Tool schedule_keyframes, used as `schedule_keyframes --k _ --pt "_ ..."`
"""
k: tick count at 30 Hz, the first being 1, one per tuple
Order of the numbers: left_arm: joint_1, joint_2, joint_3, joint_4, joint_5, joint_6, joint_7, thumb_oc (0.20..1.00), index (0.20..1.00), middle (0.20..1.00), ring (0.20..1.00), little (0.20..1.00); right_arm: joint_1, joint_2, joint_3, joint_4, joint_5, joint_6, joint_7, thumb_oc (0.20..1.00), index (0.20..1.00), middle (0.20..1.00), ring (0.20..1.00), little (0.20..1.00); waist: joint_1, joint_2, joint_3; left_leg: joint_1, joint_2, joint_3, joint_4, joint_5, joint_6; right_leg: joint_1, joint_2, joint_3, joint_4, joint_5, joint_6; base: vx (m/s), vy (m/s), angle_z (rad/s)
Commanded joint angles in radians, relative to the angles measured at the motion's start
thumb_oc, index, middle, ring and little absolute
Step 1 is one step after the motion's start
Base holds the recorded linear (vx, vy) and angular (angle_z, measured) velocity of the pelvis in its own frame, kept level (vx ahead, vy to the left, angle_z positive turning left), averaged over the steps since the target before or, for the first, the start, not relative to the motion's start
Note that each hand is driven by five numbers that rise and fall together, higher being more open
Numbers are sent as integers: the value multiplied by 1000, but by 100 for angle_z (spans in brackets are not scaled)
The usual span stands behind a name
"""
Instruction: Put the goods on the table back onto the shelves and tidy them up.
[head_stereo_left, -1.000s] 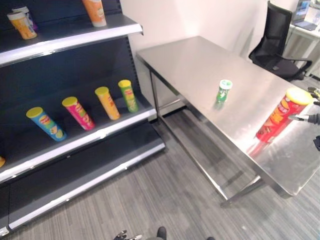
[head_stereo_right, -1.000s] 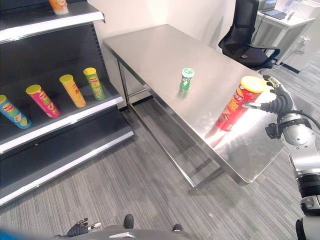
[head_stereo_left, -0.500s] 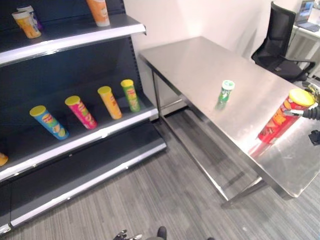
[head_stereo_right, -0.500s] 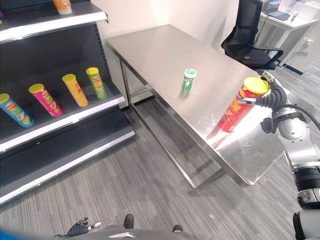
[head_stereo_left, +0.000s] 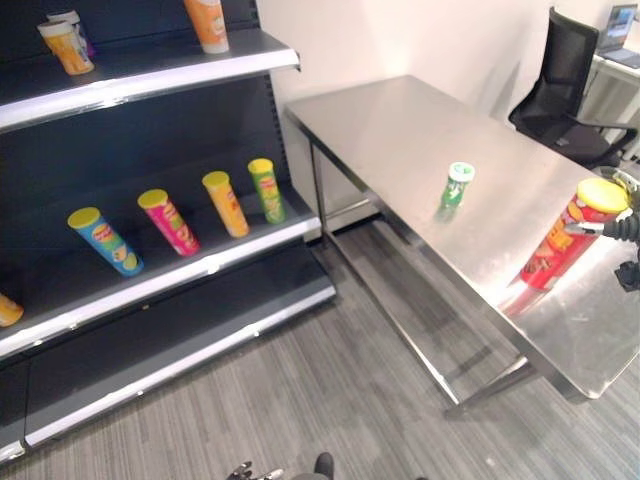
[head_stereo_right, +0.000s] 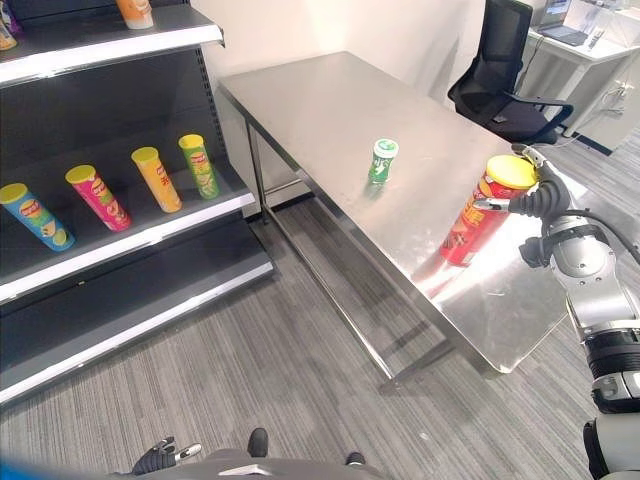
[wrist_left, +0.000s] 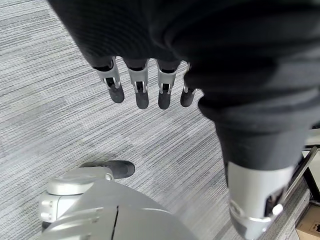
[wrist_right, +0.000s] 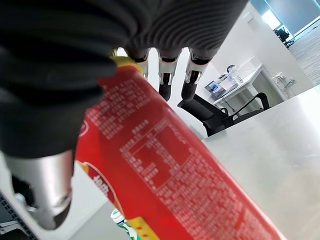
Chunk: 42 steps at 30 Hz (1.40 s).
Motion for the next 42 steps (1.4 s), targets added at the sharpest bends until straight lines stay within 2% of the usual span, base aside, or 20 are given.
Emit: schedule_keyframes --k 1,2,3,4,5,11,16,17,18,20,21,22,25,30,34,35,36,37,39,42 --pt "-38 22 -42 4 -23 -14 16 1000 1000 1000 1000 1000 -108 -90 71 -3 -9 -26 -17 1000 1000 1000 1000 1000 43 -9 -14 29 59 30 13 -84 -76 65 -24 -50 16 -68 39 0 0 0" --pt "-38 22 -42 5 -26 -14 16 1000 1000 1000 1000 1000 -110 -92 74 0 -10 -23 -16 1000 1000 1000 1000 1000 42 -9 -13 28 58 29 13 -84 -76 65 -23 -51 16 -68 39 0 0 0" --pt "-38 22 -42 5 -26 -14 16 1000 1000 1000 1000 1000 -110 -92 74 0 -10 -23 -16 561 561 561 561 561 42 -9 -13 28 58 29 13 -84 -76 65 -23 -51 16 -68 39 0 0 0" --pt "-38 21 -42 6 -26 -14 16 1000 1000 1000 1000 1000 -109 -93 73 -1 -10 -22 -14 351 351 351 351 351 42 -10 -13 28 57 29 13 -84 -77 65 -23 -51 16 -68 39 0 0 0" --pt "-38 21 -41 5 -26 -14 16 1000 1000 1000 1000 1000 -111 -94 76 1 -12 -21 -15 200 200 200 200 200 42 -10 -13 28 56 29 13 -84 -77 66 -23 -51 17 -67 39 0 0 0" --pt "-42 19 -41 10 -22 -14 17 1000 1000 1000 1000 1000 -99 -114 72 -20 -22 -21 -8 200 200 200 200 200 38 -12 -12 29 58 28 13 -84 -78 66 -23 -55 17 -66 40 0 0 0" --pt "-46 20 -33 7 -14 -13 21 1000 1000 1000 1000 1000 -64 -116 17 -61 -35 -27 -34 200 200 200 200 200 32 -11 -11 31 59 32 13 -86 -78 67 -24 -56 18 -66 40 0 0 0" --pt "-50 19 -29 10 -8 -13 23 1000 1000 1000 1000 1000 -53 -114 -9 -86 -38 -33 -49 200 200 200 200 200 27 -9 -11 31 59 33 13 -87 -79 65 -24 -55 19 -66 40 0 0 0" --pt "-54 21 -16 7 2 -13 31 1000 1000 1000 1000 1000 2 -98 -112 -172 -44 -46 -94 200 200 200 200 200 23 -4 -13 33 62 34 13 -89 -80 65 -23 -53 19 -70 39 0 0 0" --pt "-55 22 -11 7 4 -13 31 1000 1000 1000 1000 1000 20 -91 -151 -209 -42 -53 -106 200 200 200 200 200 23 -2 -14 35 63 35 13 -90 -80 66 -23 -52 19 -72 38 2 -36 2" --pt "-53 24 7 4 12 -10 32 1000 1000 1000 1000 1000 58 -59 -247 -312 -32 -77 -140 200 200 200 200 200 17 6 -18 39 67 36 13 -93 -81 67 -18 -46 19 -80 35 -6 -88 1" --pt "-50 26 14 -7 13 -9 28 1000 1000 1000 1000 1000 85 -41 -289 -390 -37 -86 -135 200 200 200 200 200 20 9 -19 42 73 35 13 -92 -84 68 -11 -43 19 -86 30 -28 -149 -5" --pt "-45 31 18 -38 5 -11 22 1000 1000 1000 1000 1000 91 -34 -304 -500 -57 -104 -124 200 200 200 200 200 27 13 -16 29 95 21 13 -69 -103 62 15 -33 16 -104 12 -66 -148 -3" --pt "-32 28 19 -86 -30 -13 16 1000 1000 1000 1000 1000 72 -29 -284 -574 -53 -122 -107 200 200 200 200 200 49 21 10 -21 126 -25 13 -17 -129 46 58 -35 16 -130 -16 -99 -131 16" --pt "-25 13 32 -113 -85 -18 17 1000 1000 1000 1000 1000 61 -40 -283 -604 -61 -128 -105 200 200 200 200 200 84 28 60 -112 124 -100 24 50 -159 25 71 -80 16 -146 -30 -192 -109 46" --pt "-22 7 36 -110 -92 -18 19 1000 1000 1000 1000 1000 64 -44 -284 -604 -68 -128 -106 200 200 200 200 200 88 30 63 -124 121 -106 24 52 -159 23 69 -97 16 -145 -32 -174 20 96" --pt "-21 -4 50 -105 -119 -21 21 1000 1000 1000 1000 1000 77 -58 -285 -603 -92 -119 -111 200 200 200 200 200 91 31 72 -134 142 -77 28 56 -162 25 54 -135 16 -142 -35 -107 54 97" --pt "-21 -5 50 -105 -119 -21 21 1000 1000 1000 1000 1000 77 -59 -286 -603 -93 -119 -111 200 200 200 200 200 88 32 70 -139 140 -80 27 61 -160 21 53 -138 16 -138 -34 -97 97 73" --pt "-21 -7 60 -101 -122 -23 25 1000 1000 1000 1000 1000 84 -59 -291 -604 -103 -114 -114 200 200 200 200 200 82 32 71 -122 181 -49 27 60 -161 17 34 -162 16 -124 -32 -52 143 62" --pt "-19 -8 76 -101 -126 -29 34 1000 1000 1000 1000 1000 106 -58 -311 -608 -112 -111 -120 200 200 200 200 200 59 43 69 -86 278 10 30 88 -178 18 -4 -196 30 -111 -23 -12 255 71"
